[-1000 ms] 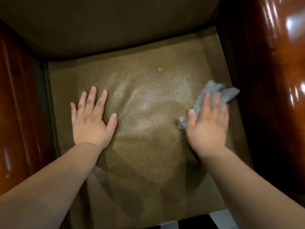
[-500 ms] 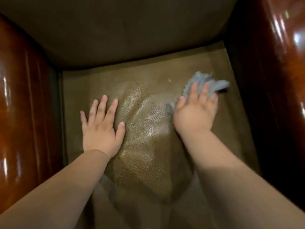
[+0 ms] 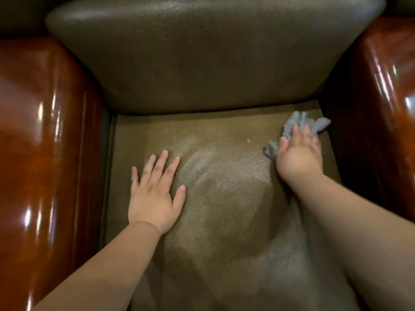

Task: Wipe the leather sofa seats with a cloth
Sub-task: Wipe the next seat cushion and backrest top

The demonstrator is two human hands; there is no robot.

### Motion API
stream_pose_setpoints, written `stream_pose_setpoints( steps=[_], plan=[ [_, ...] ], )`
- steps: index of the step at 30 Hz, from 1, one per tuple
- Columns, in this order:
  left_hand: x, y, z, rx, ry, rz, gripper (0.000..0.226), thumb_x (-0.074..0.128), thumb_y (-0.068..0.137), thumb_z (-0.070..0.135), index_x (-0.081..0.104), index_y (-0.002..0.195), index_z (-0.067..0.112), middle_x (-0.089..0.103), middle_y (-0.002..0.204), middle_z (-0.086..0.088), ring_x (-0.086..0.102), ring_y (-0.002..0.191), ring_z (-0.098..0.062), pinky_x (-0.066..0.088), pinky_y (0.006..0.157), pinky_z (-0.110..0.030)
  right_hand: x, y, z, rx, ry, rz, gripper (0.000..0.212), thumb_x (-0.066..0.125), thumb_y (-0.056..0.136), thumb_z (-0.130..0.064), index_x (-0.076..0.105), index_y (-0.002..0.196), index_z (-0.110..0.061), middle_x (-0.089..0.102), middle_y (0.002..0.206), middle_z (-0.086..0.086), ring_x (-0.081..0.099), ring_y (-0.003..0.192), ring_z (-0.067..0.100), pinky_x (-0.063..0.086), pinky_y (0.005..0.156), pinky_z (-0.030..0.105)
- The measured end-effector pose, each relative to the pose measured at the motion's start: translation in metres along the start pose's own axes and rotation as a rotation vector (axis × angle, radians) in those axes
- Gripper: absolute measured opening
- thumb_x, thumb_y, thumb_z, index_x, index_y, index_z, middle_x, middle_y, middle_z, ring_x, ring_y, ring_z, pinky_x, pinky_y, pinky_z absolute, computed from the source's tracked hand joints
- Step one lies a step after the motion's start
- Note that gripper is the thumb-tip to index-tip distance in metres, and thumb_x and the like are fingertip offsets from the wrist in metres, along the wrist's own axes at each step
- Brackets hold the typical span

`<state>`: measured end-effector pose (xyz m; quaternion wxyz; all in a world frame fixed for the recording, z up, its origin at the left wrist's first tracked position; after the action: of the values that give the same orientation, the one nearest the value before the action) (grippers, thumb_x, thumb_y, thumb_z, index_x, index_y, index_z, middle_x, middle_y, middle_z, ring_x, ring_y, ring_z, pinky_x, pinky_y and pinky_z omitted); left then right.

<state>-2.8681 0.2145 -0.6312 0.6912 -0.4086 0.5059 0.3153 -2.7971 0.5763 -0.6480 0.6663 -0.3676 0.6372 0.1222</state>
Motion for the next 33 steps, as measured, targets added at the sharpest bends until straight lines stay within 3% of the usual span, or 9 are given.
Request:
stream_pose_setpoints(
  steps=[3, 7, 10, 16, 22, 25, 27, 31, 33],
  plan=[
    [-0.002, 0.0, 0.001, -0.01, 0.038, -0.01, 0.071, 0.024, 0.099, 0.062, 0.017, 0.166, 0.038, 0.008, 0.176, 0.007, 0.005, 0.163, -0.019, 0.003, 0.13, -0.056, 0.01, -0.052, -0.042, -0.134, 0.07, 0.147, 0.067, 0.018, 0.103, -0.039, 0.043, 0.155, -0.005, 0.033, 0.164, 0.021, 0.031, 0.154, 0.034, 0.017, 0.125, 0.044],
    [-0.014, 0.002, 0.005, -0.026, 0.056, -0.176, 0.075, 0.021, 0.097, 0.065, 0.01, 0.167, 0.04, 0.001, 0.176, 0.01, -0.002, 0.162, -0.017, 0.0, 0.131, -0.054, 0.01, -0.122, -0.094, -0.461, 0.213, -0.034, 0.062, 0.024, 0.101, -0.043, 0.056, 0.147, -0.017, 0.046, 0.159, 0.004, 0.038, 0.15, 0.026, 0.02, 0.127, 0.038],
    [-0.047, 0.014, 0.015, 0.052, 0.087, -0.331, 0.078, 0.024, 0.093, 0.065, 0.018, 0.165, 0.039, 0.011, 0.176, 0.006, 0.006, 0.162, -0.018, 0.002, 0.131, -0.046, -0.025, -0.113, -0.07, -0.276, 0.371, -0.068, 0.051, 0.032, 0.103, -0.046, 0.071, 0.123, -0.02, 0.071, 0.126, 0.007, 0.064, 0.12, 0.03, 0.048, 0.104, 0.036],
    [-0.196, 0.126, 0.093, 0.885, 0.477, 0.008, 0.067, 0.047, 0.09, 0.049, 0.059, 0.148, 0.017, 0.048, 0.159, -0.014, 0.04, 0.151, -0.033, 0.022, 0.129, -0.047, -0.117, -0.058, -0.023, 0.156, 0.776, 0.132, 0.037, 0.04, 0.107, -0.038, 0.071, 0.106, -0.019, 0.073, 0.101, 0.007, 0.066, 0.101, 0.03, 0.041, 0.079, 0.032],
    [-0.256, 0.234, 0.188, 1.402, 0.929, 0.095, 0.09, 0.046, 0.091, 0.059, 0.031, 0.164, 0.008, 0.021, 0.172, -0.017, 0.017, 0.161, -0.033, 0.007, 0.131, -0.049, -0.167, -0.015, -0.048, 0.275, 1.175, 0.559, 0.042, 0.035, 0.11, -0.037, 0.067, 0.126, -0.016, 0.07, 0.122, 0.005, 0.063, 0.116, 0.022, 0.049, 0.104, 0.04],
    [-0.243, 0.246, 0.188, 1.535, 0.964, 0.202, 0.092, 0.045, 0.093, 0.063, 0.036, 0.16, -0.001, 0.02, 0.168, -0.028, 0.015, 0.159, -0.043, 0.009, 0.13, -0.055, -0.183, 0.031, -0.097, 0.05, 1.196, 0.615, 0.058, 0.029, 0.109, -0.038, 0.031, 0.161, -0.013, 0.027, 0.169, 0.008, 0.023, 0.156, 0.022, 0.02, 0.127, 0.032],
    [-0.235, 0.247, 0.184, 1.577, 0.946, 0.25, 0.088, 0.047, 0.096, 0.064, 0.045, 0.152, -0.004, 0.028, 0.163, -0.034, 0.015, 0.158, -0.048, 0.012, 0.129, -0.058, -0.171, 0.051, -0.127, -0.034, 0.918, 0.584, 0.068, 0.025, 0.108, -0.042, 0.006, 0.166, -0.013, -0.009, 0.174, 0.007, -0.006, 0.16, 0.032, 0.003, 0.13, 0.043],
    [-0.237, 0.25, 0.184, 1.577, 0.945, 0.257, 0.097, 0.036, 0.098, 0.068, 0.021, 0.164, 0.0, 0.01, 0.171, -0.03, 0.01, 0.159, -0.047, 0.006, 0.131, -0.054, -0.089, 0.036, -0.139, 0.071, 0.685, 0.324, 0.084, 0.024, 0.104, -0.053, -0.035, 0.155, -0.025, -0.034, 0.165, 0.004, -0.013, 0.158, 0.037, 0.008, 0.129, 0.052],
    [-0.237, 0.25, 0.184, 1.582, 0.928, 0.267, 0.099, 0.038, 0.097, 0.068, 0.02, 0.164, -0.003, 0.01, 0.17, -0.033, 0.011, 0.159, -0.046, 0.005, 0.131, -0.052, -0.063, 0.031, -0.134, 0.125, 0.744, 0.168, 0.078, 0.019, 0.1, -0.057, -0.031, 0.154, -0.03, -0.034, 0.166, 0.005, -0.008, 0.158, 0.038, 0.013, 0.127, 0.053]
  ],
)
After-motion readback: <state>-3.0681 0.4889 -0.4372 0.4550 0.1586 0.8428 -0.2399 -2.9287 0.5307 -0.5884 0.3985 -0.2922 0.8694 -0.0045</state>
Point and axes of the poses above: each hand's wrist, its own y-axis towards the middle knuckle, its own x-axis out of the palm, z = x × y, the point moved 7 cm from there along y, towards the middle knuckle
